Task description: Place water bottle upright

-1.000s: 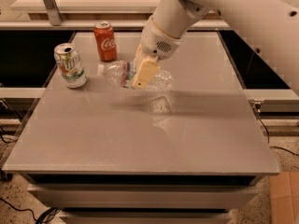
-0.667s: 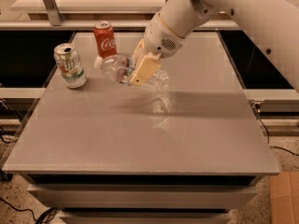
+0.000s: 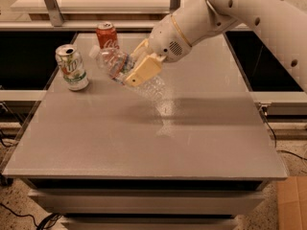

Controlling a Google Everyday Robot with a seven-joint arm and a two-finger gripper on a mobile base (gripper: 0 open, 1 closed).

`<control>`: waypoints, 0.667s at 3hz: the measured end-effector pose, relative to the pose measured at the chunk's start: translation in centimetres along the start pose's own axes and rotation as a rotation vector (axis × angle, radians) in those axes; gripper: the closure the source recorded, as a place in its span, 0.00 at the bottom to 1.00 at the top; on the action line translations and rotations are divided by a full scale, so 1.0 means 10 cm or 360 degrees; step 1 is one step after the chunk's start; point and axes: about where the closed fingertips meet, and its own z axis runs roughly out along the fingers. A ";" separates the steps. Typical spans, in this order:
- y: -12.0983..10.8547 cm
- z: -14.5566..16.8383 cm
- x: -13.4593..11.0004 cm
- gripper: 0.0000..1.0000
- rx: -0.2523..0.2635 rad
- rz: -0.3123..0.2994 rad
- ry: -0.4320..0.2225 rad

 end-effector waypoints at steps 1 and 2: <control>0.08 0.05 -0.07 1.00 -0.0024 0.0081 -0.0160; 0.15 0.12 -0.16 1.00 -0.0044 0.0114 -0.0323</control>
Offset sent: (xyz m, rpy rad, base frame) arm -0.0232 0.0264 0.0103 0.3369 0.1133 -0.0220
